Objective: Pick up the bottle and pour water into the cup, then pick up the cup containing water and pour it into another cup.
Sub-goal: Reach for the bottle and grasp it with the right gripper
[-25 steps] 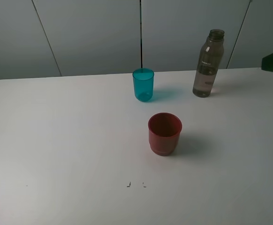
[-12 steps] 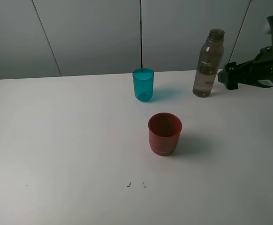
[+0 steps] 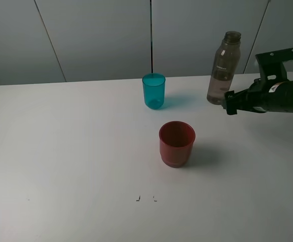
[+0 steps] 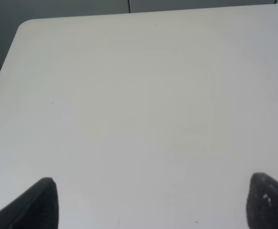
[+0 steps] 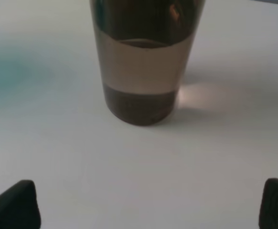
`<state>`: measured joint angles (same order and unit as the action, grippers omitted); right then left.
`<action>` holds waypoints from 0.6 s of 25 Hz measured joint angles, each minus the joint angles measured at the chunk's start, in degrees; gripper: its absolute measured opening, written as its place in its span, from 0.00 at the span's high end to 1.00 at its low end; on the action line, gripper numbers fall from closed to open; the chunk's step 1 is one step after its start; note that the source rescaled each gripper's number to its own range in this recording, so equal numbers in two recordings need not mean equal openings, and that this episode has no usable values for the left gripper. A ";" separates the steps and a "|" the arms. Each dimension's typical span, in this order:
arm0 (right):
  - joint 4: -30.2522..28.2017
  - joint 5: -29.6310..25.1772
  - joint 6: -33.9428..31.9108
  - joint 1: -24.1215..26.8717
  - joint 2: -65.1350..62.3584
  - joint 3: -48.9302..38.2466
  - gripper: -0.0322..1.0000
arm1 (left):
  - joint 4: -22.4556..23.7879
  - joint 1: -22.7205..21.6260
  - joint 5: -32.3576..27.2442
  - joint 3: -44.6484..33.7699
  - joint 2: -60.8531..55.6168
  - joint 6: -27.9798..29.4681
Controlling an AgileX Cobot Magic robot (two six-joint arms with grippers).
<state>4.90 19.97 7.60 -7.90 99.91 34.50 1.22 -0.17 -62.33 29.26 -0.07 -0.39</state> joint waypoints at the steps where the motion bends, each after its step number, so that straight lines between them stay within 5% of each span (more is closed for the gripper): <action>1: -1.06 2.01 -1.17 0.00 1.11 0.00 0.00 | 0.00 0.00 0.00 0.00 0.00 0.00; 9: -13.37 22.80 -10.17 1.64 11.14 0.21 0.00 | 0.00 0.00 0.00 0.00 0.00 0.00; 15: -16.32 24.67 -11.39 3.47 14.72 2.68 0.00 | 0.00 0.00 0.00 0.00 0.00 0.00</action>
<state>-11.42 44.65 -3.79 -4.43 114.64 37.17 1.22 -0.17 -62.33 29.26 -0.07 -0.39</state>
